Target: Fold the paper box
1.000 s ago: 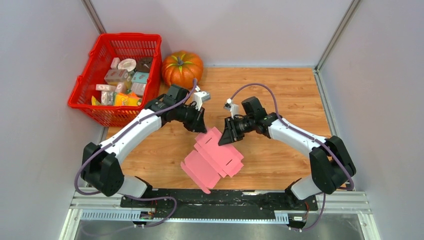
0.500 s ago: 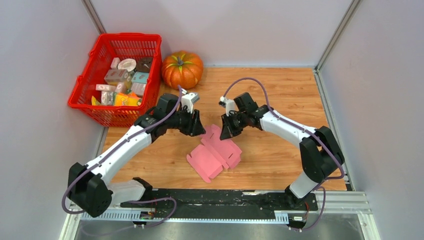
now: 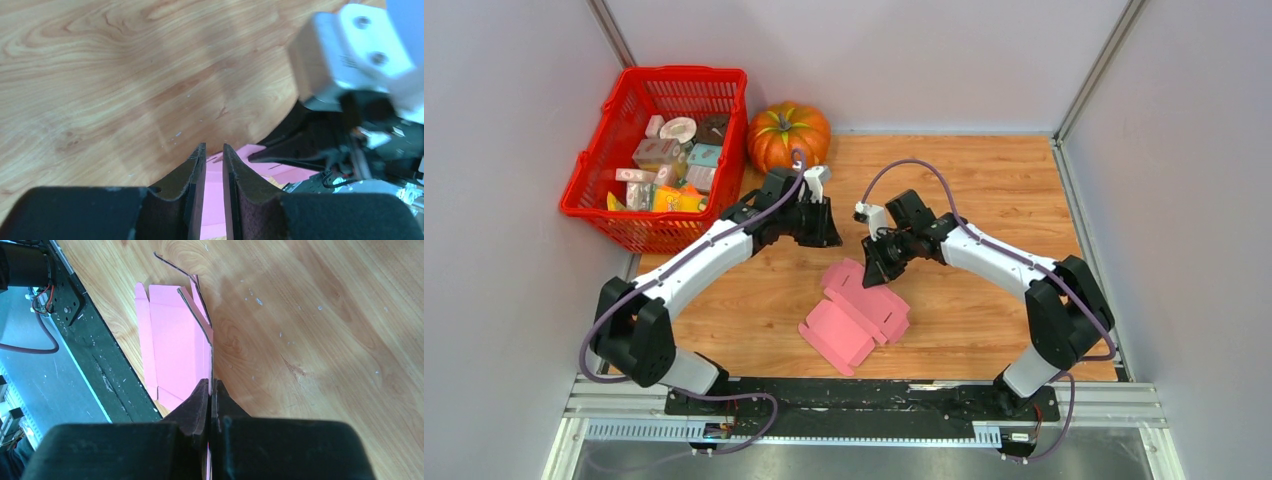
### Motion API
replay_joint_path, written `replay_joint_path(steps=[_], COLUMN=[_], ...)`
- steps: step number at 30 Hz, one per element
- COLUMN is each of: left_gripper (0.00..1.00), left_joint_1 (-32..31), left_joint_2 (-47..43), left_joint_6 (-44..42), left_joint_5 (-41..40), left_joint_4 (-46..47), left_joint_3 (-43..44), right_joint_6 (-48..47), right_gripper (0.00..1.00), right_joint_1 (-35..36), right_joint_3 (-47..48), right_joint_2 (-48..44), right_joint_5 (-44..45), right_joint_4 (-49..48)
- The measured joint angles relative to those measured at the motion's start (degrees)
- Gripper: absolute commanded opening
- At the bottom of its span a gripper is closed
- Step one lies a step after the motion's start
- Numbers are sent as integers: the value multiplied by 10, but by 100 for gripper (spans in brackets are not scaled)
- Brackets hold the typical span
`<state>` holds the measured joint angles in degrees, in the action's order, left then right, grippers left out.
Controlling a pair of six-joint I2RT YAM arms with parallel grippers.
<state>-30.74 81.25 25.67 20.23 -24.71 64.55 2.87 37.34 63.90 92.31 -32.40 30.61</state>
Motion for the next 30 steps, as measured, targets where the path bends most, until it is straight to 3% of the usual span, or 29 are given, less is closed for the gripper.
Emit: replay_joint_path(steps=[22,26,30], left_gripper=[20,30,50], left_joint_1=[-56,-62,-70], left_joint_2=[15,-7,-53], left_joint_6=[65,82,94], left_joint_5=[11,10,14], left_joint_4=[97,125,133], left_joint_3=[-63,-86,-119], right_joint_6=[23,26,24], right_gripper=[0,0,0], right_joint_1=[1,2,3], right_joint_3=[0,0,0], right_joint_2=[-22,-31,-33], right_joint_5=[20,19,26], right_joint_4=[-20,-15,-18])
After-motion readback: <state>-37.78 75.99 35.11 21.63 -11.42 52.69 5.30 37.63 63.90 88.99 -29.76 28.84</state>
